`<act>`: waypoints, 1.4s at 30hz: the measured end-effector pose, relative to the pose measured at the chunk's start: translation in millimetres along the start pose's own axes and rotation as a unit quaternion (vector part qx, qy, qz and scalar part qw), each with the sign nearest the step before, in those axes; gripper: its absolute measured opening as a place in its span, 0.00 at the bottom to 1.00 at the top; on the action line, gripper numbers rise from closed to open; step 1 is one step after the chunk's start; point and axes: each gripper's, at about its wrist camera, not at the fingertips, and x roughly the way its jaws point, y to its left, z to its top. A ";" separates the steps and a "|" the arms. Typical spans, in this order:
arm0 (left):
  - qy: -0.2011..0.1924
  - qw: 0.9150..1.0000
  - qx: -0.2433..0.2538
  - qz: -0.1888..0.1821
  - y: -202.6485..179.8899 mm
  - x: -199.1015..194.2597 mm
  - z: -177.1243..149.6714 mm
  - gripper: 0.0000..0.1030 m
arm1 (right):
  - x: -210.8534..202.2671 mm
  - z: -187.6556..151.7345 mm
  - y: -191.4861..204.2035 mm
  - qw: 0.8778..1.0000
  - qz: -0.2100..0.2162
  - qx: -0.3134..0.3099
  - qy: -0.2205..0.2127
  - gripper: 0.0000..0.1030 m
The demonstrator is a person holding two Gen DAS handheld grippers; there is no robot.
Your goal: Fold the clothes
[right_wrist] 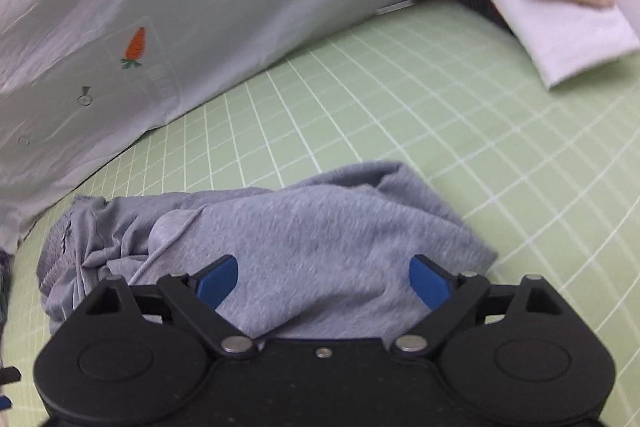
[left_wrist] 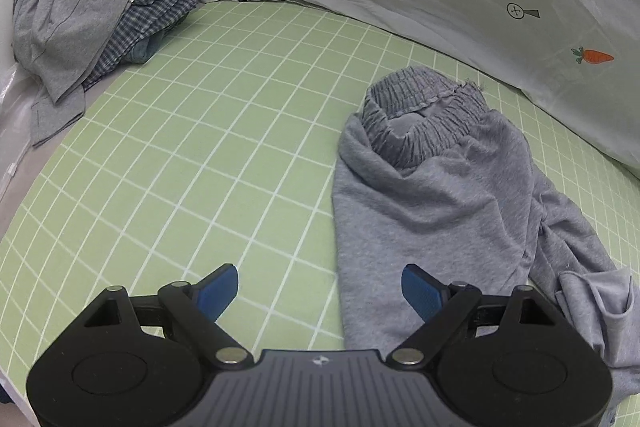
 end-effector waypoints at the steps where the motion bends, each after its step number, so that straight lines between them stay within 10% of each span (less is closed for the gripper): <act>1: 0.001 1.000 0.005 0.001 -4.1 5.3 6.7 0.86 | 8.5 0.0 1.5 1.000 -0.003 0.013 0.012 0.91; 21: 0.056 0.997 0.043 0.019 -39.4 118.9 96.6 0.83 | 67.2 18.0 46.7 0.988 -0.093 -0.088 0.089 1.00; 29: 0.045 0.997 0.055 0.008 -48.3 121.7 89.6 0.25 | 80.1 32.8 56.2 0.985 -0.074 -0.131 0.084 0.98; 42: 0.046 0.995 -0.022 0.089 36.5 92.5 69.5 0.13 | 111.0 76.1 109.8 0.975 -0.060 -0.208 0.052 0.93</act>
